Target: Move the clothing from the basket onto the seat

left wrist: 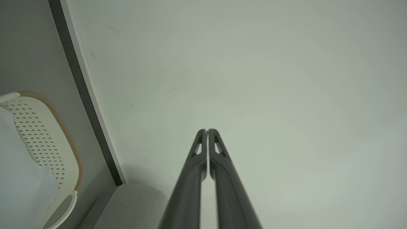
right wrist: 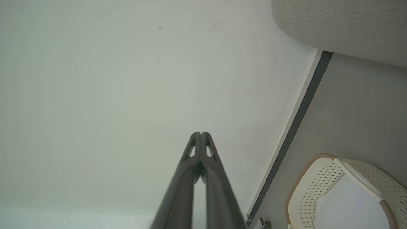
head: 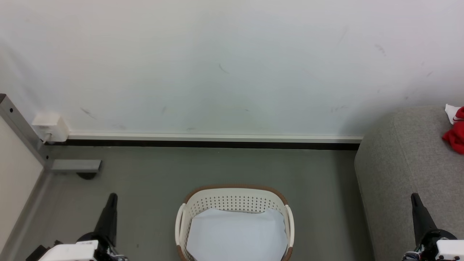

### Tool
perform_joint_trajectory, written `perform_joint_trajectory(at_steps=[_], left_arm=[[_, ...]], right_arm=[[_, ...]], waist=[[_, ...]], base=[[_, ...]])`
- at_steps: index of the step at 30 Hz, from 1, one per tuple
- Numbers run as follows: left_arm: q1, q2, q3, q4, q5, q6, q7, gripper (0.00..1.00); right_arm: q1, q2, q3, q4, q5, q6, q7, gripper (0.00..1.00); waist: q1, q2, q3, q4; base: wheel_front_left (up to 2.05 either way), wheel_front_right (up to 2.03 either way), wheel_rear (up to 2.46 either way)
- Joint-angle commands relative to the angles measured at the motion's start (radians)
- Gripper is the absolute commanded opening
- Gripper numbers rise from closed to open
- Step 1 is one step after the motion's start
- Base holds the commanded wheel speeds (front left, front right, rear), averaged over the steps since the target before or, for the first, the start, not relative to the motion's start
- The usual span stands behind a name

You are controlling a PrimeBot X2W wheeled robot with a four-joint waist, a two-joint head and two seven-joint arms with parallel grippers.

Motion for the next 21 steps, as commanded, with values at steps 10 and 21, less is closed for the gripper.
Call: perform_joint_trajectory(at_steps=[10,21], left_arm=[[-0.008,0.002,0.002,-0.003,-0.014,-0.005,0.004,0.00],[-0.008,0.002,0.002,-0.003,-0.014,-0.005,0.004,0.00]], right_arm=[[-0.014,-0.007,-0.004,-0.005,0.002,-0.002,0.003,0.00],[-0.014,-0.007,-0.004,-0.005,0.002,-0.002,0.003,0.00]], waist=[[0.0000,0.0000,0.000,0.000],[0.0000,0.0000,0.000,0.000]], base=[[0.00,0.00,0.00],[0.00,0.00,0.00]])
